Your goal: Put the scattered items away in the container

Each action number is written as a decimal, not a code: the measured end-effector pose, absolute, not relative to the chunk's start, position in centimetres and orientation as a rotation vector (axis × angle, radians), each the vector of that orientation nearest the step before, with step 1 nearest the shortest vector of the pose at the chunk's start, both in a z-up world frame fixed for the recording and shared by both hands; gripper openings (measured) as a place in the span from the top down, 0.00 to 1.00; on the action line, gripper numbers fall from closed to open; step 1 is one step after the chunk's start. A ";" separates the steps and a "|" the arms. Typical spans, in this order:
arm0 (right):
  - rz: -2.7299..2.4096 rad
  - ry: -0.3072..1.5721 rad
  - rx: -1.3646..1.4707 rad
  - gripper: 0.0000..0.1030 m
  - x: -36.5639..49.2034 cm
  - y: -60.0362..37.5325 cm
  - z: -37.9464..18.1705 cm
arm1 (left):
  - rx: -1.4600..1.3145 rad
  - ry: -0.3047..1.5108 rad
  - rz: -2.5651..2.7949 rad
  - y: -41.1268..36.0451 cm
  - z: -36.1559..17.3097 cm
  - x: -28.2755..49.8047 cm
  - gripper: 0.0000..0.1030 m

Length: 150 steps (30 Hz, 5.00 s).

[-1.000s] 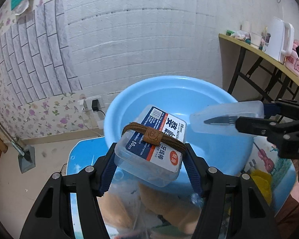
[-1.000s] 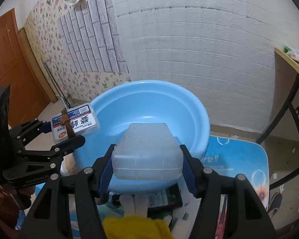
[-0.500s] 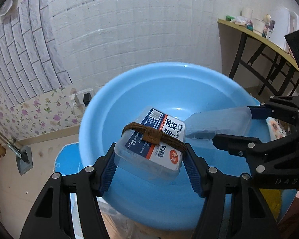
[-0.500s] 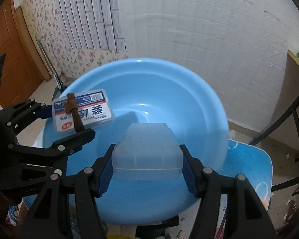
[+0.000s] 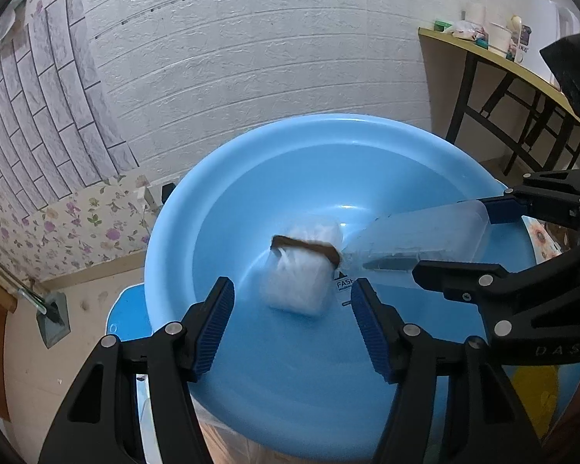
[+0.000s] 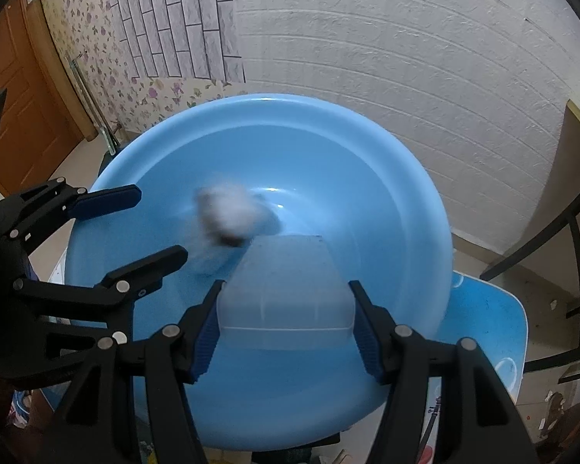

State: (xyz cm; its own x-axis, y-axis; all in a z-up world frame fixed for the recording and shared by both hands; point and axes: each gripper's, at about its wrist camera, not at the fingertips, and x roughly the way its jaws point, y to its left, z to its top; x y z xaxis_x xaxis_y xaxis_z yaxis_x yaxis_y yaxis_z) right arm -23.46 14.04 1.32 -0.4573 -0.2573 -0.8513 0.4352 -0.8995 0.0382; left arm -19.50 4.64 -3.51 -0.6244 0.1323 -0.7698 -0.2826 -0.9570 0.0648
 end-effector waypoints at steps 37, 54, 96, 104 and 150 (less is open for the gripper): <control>-2.556 0.101 1.180 0.39 -11.2 19.3 4.8 | -1.154 0.102 2.780 0.7 -2.2 -5.3 0.20; -2.515 0.116 1.179 0.12 -7.5 19.3 1.5 | -1.104 0.086 2.641 1.5 -4.9 0.3 0.18; -2.503 0.201 1.211 0.00 -7.7 17.3 -1.6 | -1.188 0.153 2.601 3.1 -10.7 0.5 0.00; -2.502 0.199 1.213 0.00 -7.6 17.3 -1.7 | -1.186 0.152 2.603 3.1 -10.6 0.4 0.00; -2.499 0.191 1.224 0.00 -7.6 17.4 -1.7 | -1.184 0.152 2.603 3.1 -10.6 0.3 0.00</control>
State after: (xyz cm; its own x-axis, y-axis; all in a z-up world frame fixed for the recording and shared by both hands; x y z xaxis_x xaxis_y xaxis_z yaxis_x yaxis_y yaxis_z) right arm -7.55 17.37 -1.67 -0.5651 -0.2512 -0.7858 0.3675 -0.9295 0.0328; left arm 0.28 3.14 -10.65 -0.6263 0.2067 -0.7517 -0.2926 -0.9560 -0.0191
